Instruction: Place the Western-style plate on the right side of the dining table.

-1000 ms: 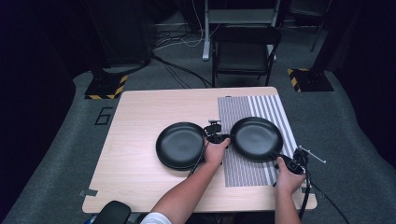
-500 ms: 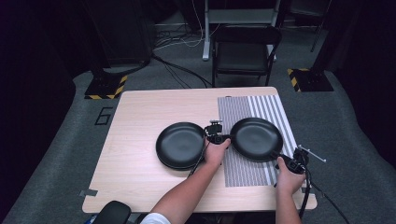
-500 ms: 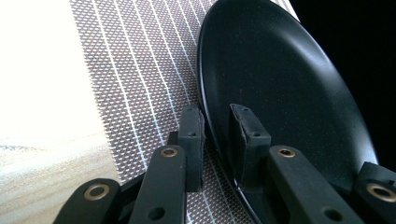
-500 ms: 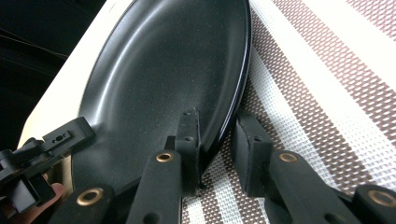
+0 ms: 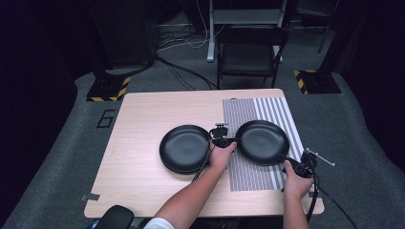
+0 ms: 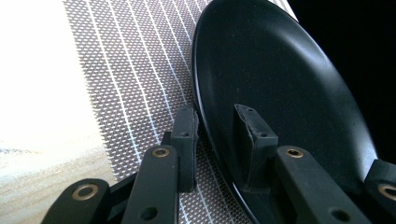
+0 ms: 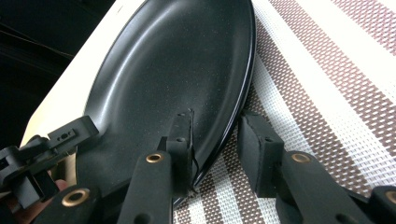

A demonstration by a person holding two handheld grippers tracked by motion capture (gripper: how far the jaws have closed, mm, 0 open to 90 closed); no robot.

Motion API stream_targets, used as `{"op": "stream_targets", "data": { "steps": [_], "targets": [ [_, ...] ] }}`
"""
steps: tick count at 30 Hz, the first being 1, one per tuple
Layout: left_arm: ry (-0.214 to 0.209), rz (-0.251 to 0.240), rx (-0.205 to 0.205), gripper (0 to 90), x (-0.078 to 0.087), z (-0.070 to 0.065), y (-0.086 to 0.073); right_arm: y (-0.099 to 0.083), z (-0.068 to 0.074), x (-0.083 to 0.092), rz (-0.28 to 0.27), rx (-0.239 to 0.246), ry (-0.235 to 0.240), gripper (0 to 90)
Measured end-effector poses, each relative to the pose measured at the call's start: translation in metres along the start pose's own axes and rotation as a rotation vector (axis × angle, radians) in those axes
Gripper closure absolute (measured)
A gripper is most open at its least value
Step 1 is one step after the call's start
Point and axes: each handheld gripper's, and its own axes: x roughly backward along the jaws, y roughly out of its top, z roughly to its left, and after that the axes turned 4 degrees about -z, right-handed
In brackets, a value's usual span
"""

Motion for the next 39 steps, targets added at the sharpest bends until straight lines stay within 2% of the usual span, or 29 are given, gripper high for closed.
{"op": "stream_targets", "data": {
  "steps": [4, 8, 10, 11, 14, 15, 17, 20, 24, 25, 27, 28, 31, 32, 34, 36, 39],
  "targets": [
    [0.006, -0.014, -0.008, 68.7, 0.002, -0.001, 0.002, 0.000, 0.000, 0.002, -0.007, -0.006, 0.012, 65.4],
    [-0.002, -0.020, -0.026, 63.5, 0.006, -0.004, 0.004, -0.001, -0.001, 0.004, -0.010, 0.013, 0.014, 62.3],
    [-0.010, -0.023, -0.018, 61.4, 0.008, -0.004, 0.005, 0.000, 0.001, 0.005, -0.011, 0.032, 0.007, 60.9],
    [-0.011, -0.018, -0.027, 61.1, 0.009, -0.003, 0.006, 0.000, 0.001, 0.006, -0.013, 0.050, 0.003, 59.9],
    [-0.011, -0.027, -0.020, 59.9, 0.010, -0.003, 0.006, 0.002, 0.003, 0.010, -0.024, 0.063, -0.003, 58.4],
    [-0.011, -0.021, -0.037, 59.5, 0.012, -0.001, 0.007, 0.002, 0.004, 0.011, -0.024, 0.066, -0.003, 57.9],
    [-0.008, -0.028, -0.041, 58.0, 0.015, 0.001, 0.008, 0.003, 0.003, 0.013, -0.021, 0.069, -0.001, 56.3],
    [-0.003, -0.037, -0.033, 57.0, 0.016, 0.002, 0.009, 0.003, 0.003, 0.014, -0.021, 0.078, -0.002, 55.5],
    [0.003, -0.040, -0.052, 55.3, 0.020, 0.004, 0.012, 0.004, 0.006, 0.018, -0.026, 0.102, 0.001, 54.9],
    [0.003, -0.041, -0.058, 53.9, 0.021, 0.004, 0.012, 0.004, 0.006, 0.019, -0.018, 0.122, -0.001, 54.9],
    [0.000, -0.046, -0.049, 53.7, 0.023, 0.004, 0.013, 0.004, 0.007, 0.020, -0.021, 0.123, 0.003, 54.9],
    [-0.002, -0.039, -0.068, 53.3, 0.025, 0.005, 0.014, 0.005, 0.007, 0.021, -0.018, 0.133, -0.003, 54.8],
    [-0.006, -0.043, -0.071, 52.4, 0.030, 0.005, 0.016, 0.005, 0.009, 0.023, -0.020, 0.154, -0.002, 53.9],
    [-0.004, -0.045, -0.081, 52.3, 0.032, 0.006, 0.017, 0.004, 0.010, 0.026, -0.023, 0.171, 0.006, 53.5],
    [-0.004, -0.048, -0.090, 52.3, 0.037, 0.008, 0.018, 0.003, 0.010, 0.027, -0.024, 0.167, 0.011, 53.5],
    [-0.002, -0.048, -0.099, 52.1, 0.041, 0.010, 0.020, 0.003, 0.011, 0.028, -0.019, 0.189, 0.014, 53.7],
    [0.000, -0.063, -0.091, 51.7, 0.048, 0.013, 0.023, 0.002, 0.012, 0.030, -0.021, 0.207, 0.018, 53.9]
  ]
}}
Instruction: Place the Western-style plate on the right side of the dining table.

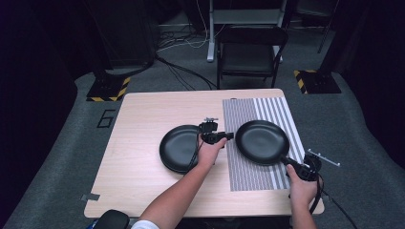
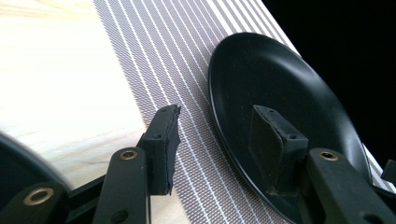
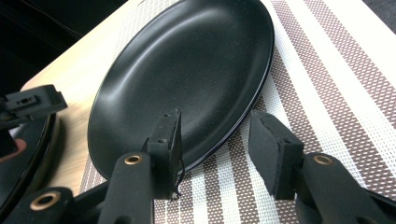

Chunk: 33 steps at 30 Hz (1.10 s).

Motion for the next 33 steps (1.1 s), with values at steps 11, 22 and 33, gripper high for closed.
{"op": "stream_targets", "data": {
  "steps": [11, 22, 33],
  "targets": [
    [0.014, -0.024, -0.043, 51.4, 0.026, 0.012, 0.010, 0.000, 0.020, 0.006, 0.007, 0.098, 0.047, 54.0],
    [0.033, -0.061, -0.036, 51.5, 0.061, 0.032, 0.021, -0.001, 0.033, 0.006, 0.015, 0.138, 0.069, 53.6],
    [0.057, -0.081, -0.033, 51.6, 0.091, 0.054, 0.021, -0.002, 0.046, 0.010, 0.031, 0.206, 0.101, 53.2]
  ]
}}
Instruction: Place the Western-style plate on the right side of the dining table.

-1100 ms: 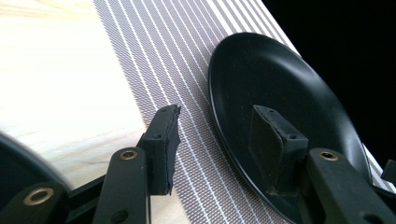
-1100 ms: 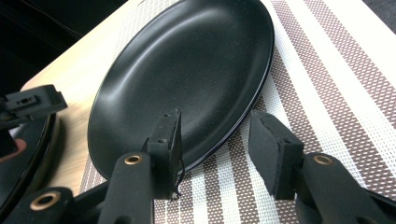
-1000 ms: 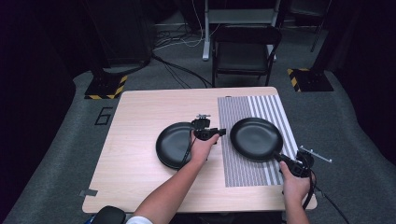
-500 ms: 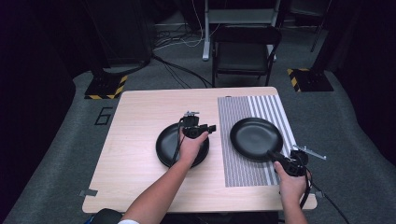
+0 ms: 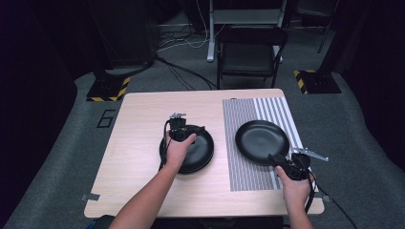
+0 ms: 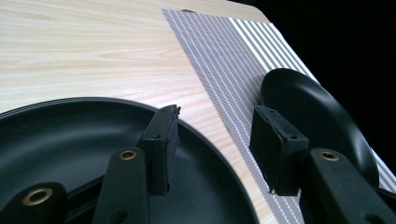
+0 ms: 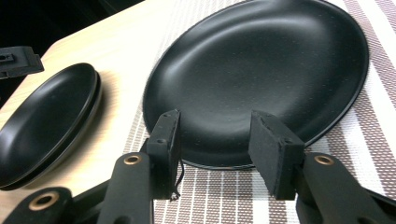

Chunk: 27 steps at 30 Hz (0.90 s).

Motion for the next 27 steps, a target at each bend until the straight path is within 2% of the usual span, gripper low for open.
{"op": "stream_targets", "data": {
  "steps": [3, 9, 15, 18, 24, 27],
  "targets": [
    [-0.003, 0.010, -0.013, 51.5, 0.009, 0.005, -0.001, 0.000, 0.001, 0.000, -0.001, 0.000, 0.002, 53.2],
    [-0.002, 0.010, -0.011, 50.9, 0.028, 0.021, -0.004, 0.000, 0.004, 0.002, 0.002, -0.005, 0.018, 52.0],
    [0.031, 0.020, -0.023, 50.2, 0.048, 0.042, -0.010, -0.002, 0.006, 0.005, 0.019, 0.005, 0.030, 50.2],
    [0.034, 0.024, -0.019, 50.0, 0.054, 0.047, -0.013, -0.002, 0.005, 0.006, 0.022, 0.010, 0.028, 50.2],
    [0.061, 0.032, -0.064, 48.9, 0.073, 0.060, -0.020, -0.006, 0.003, 0.008, 0.045, 0.030, 0.024, 49.2],
    [0.074, 0.033, -0.062, 48.6, 0.082, 0.066, -0.024, -0.007, 0.000, 0.008, 0.058, 0.035, 0.025, 48.2]
  ]
}}
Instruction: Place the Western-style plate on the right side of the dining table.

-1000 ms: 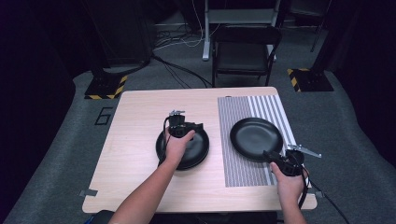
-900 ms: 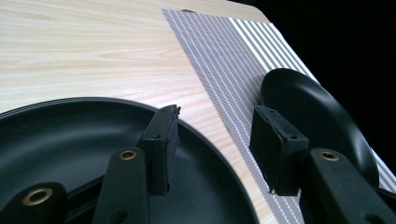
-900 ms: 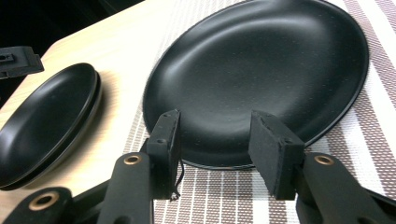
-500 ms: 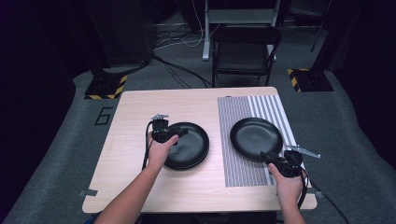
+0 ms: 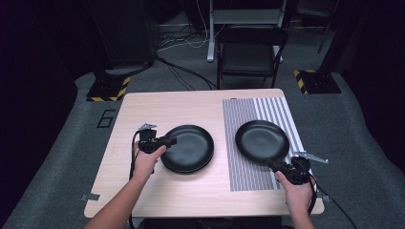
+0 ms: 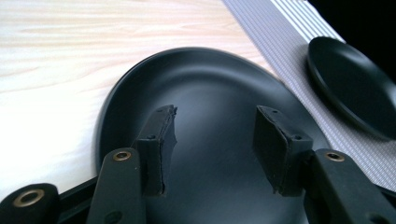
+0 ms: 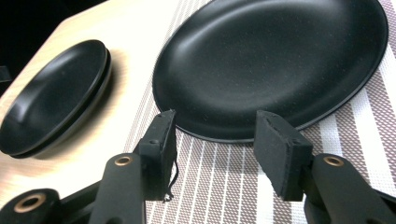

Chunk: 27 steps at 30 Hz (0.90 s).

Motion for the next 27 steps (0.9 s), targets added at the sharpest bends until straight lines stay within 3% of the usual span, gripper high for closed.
{"op": "stream_targets", "data": {
  "steps": [4, 7, 14, 20, 27],
  "targets": [
    [0.022, 0.007, -0.033, 48.3, 0.011, 0.007, -0.006, -0.002, -0.001, 0.001, 0.008, 0.013, -0.009, 47.7],
    [0.036, 0.003, -0.035, 47.5, 0.018, 0.013, -0.009, -0.003, -0.002, 0.001, 0.007, 0.044, -0.008, 47.3],
    [0.061, 0.006, -0.026, 46.5, 0.026, 0.024, -0.023, -0.009, -0.004, 0.000, 0.014, 0.047, -0.003, 45.2],
    [0.061, 0.015, 0.006, 46.3, 0.029, 0.036, -0.037, -0.013, -0.005, -0.003, 0.022, 0.091, -0.032, 45.2],
    [0.082, 0.006, -0.003, 46.3, 0.032, 0.047, -0.048, -0.021, -0.006, -0.008, 0.041, 0.096, -0.001, 46.5]
  ]
}}
